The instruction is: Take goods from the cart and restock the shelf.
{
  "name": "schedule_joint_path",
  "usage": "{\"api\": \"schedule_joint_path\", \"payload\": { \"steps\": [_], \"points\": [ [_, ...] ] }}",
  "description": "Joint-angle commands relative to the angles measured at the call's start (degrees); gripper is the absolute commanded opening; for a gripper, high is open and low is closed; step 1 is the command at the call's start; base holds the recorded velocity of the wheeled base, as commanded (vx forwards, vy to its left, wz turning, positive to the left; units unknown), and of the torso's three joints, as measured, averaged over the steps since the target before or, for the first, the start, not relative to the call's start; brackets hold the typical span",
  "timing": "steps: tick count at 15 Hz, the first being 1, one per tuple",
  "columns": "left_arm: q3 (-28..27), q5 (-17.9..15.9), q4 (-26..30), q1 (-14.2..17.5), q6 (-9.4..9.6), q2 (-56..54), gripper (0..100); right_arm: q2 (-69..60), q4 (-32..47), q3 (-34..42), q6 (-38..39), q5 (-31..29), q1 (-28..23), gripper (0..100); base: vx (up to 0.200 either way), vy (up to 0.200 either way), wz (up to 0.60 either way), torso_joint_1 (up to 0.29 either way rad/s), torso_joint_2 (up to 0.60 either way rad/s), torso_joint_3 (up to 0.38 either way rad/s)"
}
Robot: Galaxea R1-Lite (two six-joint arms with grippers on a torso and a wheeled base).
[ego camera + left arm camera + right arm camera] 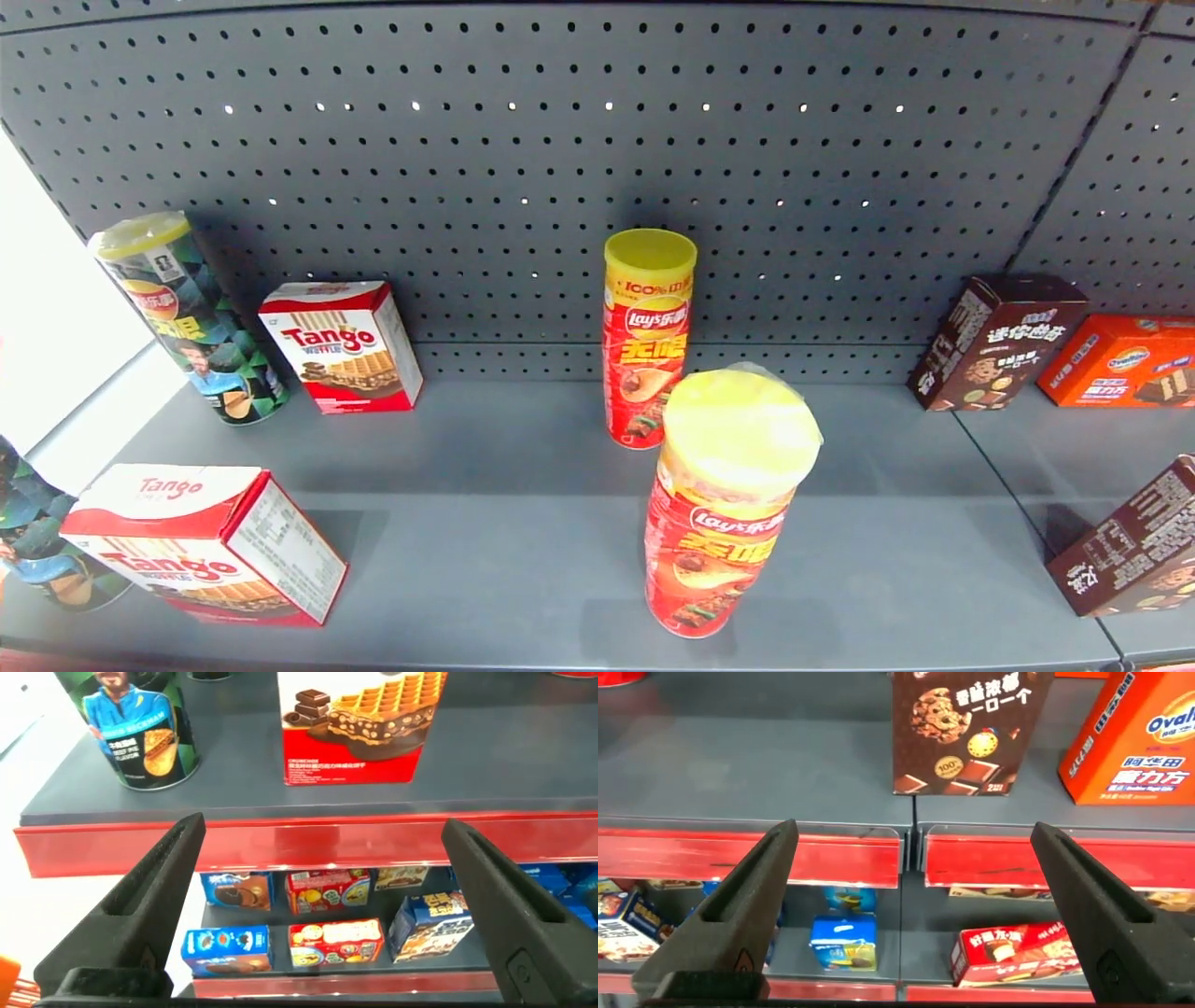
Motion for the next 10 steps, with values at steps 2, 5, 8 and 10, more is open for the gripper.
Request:
{"api": "schedule_joint_path", "payload": {
  "steps": [2,5,8,10],
  "points": [
    [0.0,0.0,0.0,0.0,0.06,0.1,100,0.0,0.0,0.0,0.0,0.0,0.0,100,0.000,0.000,0.00,0.000,0.00,0.000],
    [0.0,-0.1,0.0,0.0,0.15,0.1,100,0.0,0.0,0.0,-0.5,0.0,0.0,100,0.000,0.000,0.00,0.000,0.00,0.000],
    [-0.1,-0.6,0.0,0.0,0.06,0.1,100,5.9,-0.8,-11.1,1.4,0.3,0.0,100,0.000,0.000,0.00,0.000,0.00,0.000],
    [-0.1,-0.8,0.0,0.0,0.15,0.1,100,18.8,-1.4,-22.2,5.4,0.8,2.0,100,0.000,0.000,0.00,0.000,0.00,0.000]
  ]
}}
